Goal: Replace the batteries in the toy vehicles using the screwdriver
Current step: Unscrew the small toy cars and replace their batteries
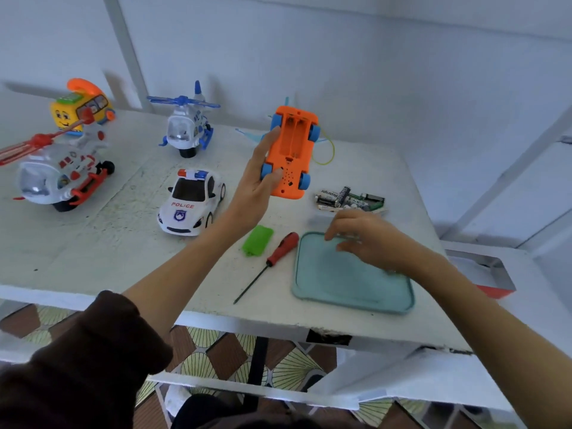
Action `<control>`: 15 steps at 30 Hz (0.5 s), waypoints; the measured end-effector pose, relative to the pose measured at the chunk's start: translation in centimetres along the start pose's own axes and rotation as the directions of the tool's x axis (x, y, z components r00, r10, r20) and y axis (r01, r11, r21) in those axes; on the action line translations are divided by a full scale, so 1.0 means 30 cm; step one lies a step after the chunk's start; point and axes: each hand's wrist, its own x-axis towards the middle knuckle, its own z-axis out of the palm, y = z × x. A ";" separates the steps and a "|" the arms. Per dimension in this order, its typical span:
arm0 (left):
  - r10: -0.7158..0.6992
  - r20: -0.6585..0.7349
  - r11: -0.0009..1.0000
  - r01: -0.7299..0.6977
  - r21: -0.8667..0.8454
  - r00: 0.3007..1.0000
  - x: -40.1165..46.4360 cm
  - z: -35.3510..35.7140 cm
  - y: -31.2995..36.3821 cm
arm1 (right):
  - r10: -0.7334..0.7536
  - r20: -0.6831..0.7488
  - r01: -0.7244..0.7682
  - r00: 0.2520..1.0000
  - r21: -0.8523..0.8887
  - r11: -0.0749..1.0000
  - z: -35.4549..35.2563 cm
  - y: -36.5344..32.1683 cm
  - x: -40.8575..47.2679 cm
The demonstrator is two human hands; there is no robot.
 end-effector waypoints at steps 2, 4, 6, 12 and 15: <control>0.019 0.014 1.000 -0.019 -0.023 1.000 0.010 0.027 -0.002 | 0.090 -0.023 -0.091 0.996 -0.021 0.996 -0.037 0.057 -0.064; 0.027 0.027 0.998 -0.026 -0.054 0.999 0.015 0.048 0.000 | 0.151 -0.017 -0.151 0.988 -0.058 0.987 -0.053 0.091 -0.119; 0.034 0.036 0.997 -0.031 -0.068 0.999 0.020 0.063 -0.001 | 0.201 0.037 -0.196 0.979 -0.106 0.975 -0.063 0.108 -0.159; 0.022 0.068 0.998 -0.018 -0.059 0.997 0.031 0.086 -0.006 | 0.271 0.148 -0.247 0.951 -0.162 0.955 -0.054 0.138 -0.195; 0.007 0.073 0.997 -0.001 -0.071 0.997 0.034 0.094 -0.007 | 0.264 0.117 -0.246 0.957 -0.150 0.958 -0.045 0.142 -0.196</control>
